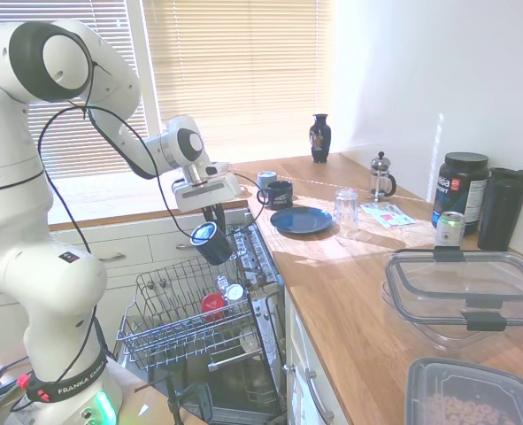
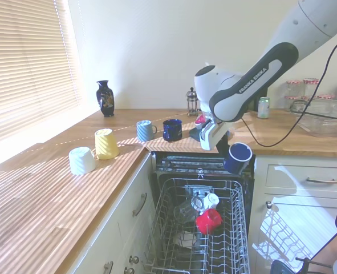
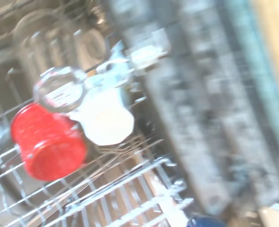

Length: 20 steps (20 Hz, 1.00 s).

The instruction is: Move the blue mug from the dishwasher to the table

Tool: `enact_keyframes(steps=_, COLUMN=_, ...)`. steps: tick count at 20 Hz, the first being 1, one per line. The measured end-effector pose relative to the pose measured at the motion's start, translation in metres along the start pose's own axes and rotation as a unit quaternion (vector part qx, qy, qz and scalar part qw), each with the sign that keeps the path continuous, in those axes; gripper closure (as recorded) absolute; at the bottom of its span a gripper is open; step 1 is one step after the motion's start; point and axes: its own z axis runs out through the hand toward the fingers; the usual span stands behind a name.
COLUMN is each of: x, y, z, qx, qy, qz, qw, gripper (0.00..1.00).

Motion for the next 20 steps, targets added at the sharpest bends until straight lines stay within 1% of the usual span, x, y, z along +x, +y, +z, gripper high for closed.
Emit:
enact_keyframes(steps=5, x=0.037, y=0.034, z=0.001, qx=0.006, qy=-0.008, qz=0.028, qw=0.9995, gripper=1.0)
enact_keyframes(steps=11, x=0.092, y=0.078, z=-0.001, qx=0.008, qy=-0.018, qz=0.047, qw=0.9987, gripper=1.0)
enact_keyframes(steps=14, x=0.119, y=0.095, z=0.008, qx=0.007, qy=-0.026, qz=0.055, qw=0.9982, gripper=1.0)
enact_keyframes(steps=17, x=0.142, y=0.11, z=0.019, qx=0.015, qy=-0.038, qz=0.061, qw=0.9973, gripper=1.0)
enact_keyframes(steps=20, x=0.163, y=0.123, z=0.029, qx=0.017, qy=-0.042, qz=0.064, qw=0.9969, gripper=1.0)
